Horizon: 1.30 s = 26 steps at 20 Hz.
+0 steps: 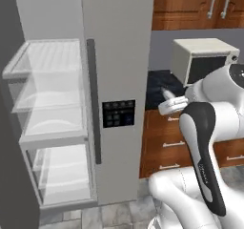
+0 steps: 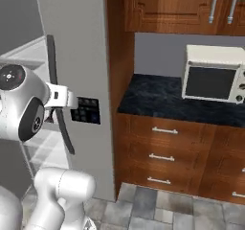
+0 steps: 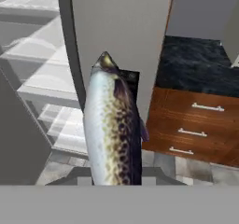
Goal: Place one mushroom and one fish in each tupperware on the nearby counter, to pack two identical lunches.
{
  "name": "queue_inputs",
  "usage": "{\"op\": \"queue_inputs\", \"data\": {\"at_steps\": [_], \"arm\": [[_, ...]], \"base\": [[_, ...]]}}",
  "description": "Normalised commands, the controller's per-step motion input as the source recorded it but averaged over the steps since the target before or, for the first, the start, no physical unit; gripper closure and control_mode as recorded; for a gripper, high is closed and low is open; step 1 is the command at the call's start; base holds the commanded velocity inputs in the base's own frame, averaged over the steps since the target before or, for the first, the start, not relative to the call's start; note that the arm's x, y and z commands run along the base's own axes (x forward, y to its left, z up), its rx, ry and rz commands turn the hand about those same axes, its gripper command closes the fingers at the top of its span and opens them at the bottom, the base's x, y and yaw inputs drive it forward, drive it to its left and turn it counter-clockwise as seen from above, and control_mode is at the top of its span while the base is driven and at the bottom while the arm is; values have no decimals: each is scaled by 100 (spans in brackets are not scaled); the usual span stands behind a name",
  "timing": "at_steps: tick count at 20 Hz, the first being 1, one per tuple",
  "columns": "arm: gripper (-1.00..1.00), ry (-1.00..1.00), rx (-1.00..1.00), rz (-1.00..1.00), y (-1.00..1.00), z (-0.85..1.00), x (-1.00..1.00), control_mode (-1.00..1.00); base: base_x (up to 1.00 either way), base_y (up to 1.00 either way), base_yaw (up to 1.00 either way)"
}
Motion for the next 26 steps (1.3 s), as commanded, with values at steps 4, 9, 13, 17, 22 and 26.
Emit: {"op": "queue_inputs", "data": {"at_steps": [4,9,13,17,22,26], "arm": [[100,0,0,0,0,0,0,100],[100,0,0,0,0,0,0,100],[100,0,0,0,0,0,0,100],[100,0,0,0,0,0,0,100],[100,0,0,0,0,0,0,100],[100,0,0,0,0,0,0,100]], "base": [[-11,-100,-52],[7,-100,-43],[30,-100,-30],[55,-100,-25],[90,-99,-8],[100,-74,2]]}}
